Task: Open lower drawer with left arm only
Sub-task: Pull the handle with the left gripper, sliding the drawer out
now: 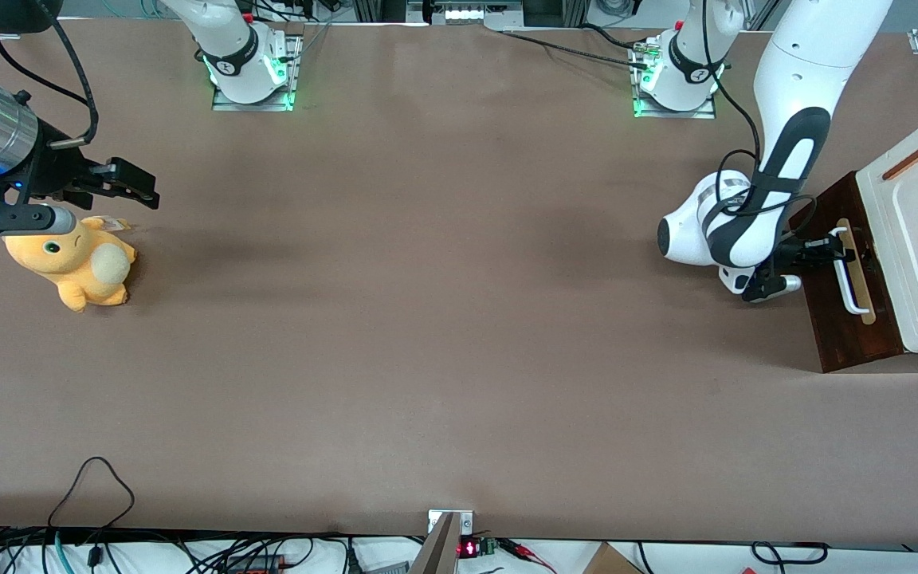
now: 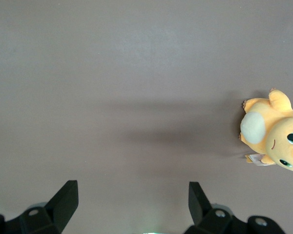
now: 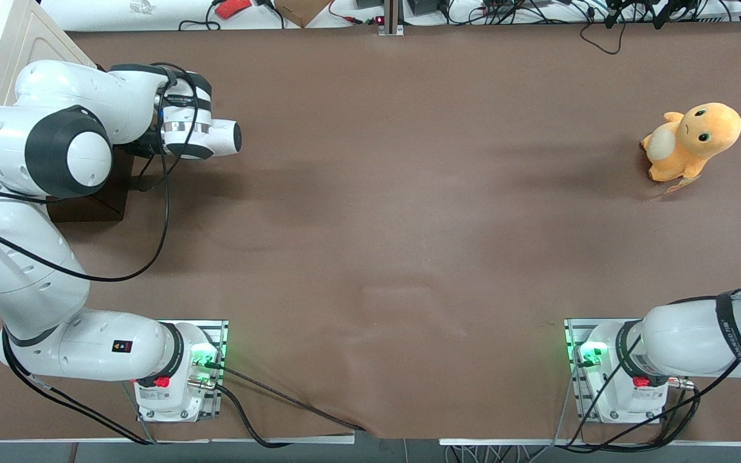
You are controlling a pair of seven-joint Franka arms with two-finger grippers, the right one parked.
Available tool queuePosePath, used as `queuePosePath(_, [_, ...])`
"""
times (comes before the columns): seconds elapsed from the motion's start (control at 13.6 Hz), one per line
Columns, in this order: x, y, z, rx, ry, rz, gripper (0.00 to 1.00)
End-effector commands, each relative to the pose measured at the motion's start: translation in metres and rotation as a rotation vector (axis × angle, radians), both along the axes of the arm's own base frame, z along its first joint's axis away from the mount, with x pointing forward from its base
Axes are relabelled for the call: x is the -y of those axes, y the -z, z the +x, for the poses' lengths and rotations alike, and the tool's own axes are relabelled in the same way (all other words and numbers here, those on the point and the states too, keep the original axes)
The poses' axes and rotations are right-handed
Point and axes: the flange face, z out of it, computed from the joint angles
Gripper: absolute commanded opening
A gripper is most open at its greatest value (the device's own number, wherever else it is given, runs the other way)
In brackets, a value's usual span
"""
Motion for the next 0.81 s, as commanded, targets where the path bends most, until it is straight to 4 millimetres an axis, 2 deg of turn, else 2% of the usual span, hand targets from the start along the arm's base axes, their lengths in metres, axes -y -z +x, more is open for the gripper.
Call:
queuePosePath(0.0, [0.063,-0.013,0.011,-0.014,0.066,-0.063,0.0])
queuePosePath(0.22, [0.107,-0.016,0.01,-0.027,0.106,-0.11,0.0])
queuePosePath(0.3, [0.114,-0.016,0.009,-0.038,0.107,-0.119,0.0])
queuePosePath(0.37, [0.133,-0.02,0.009,-0.046,0.126,-0.136,0.0])
queuePosePath(0.52, [0.145,-0.022,0.008,-0.052,0.134,-0.151,0.0])
queuePosePath(0.74, [0.148,-0.021,0.007,-0.058,0.14,-0.15,0.0])
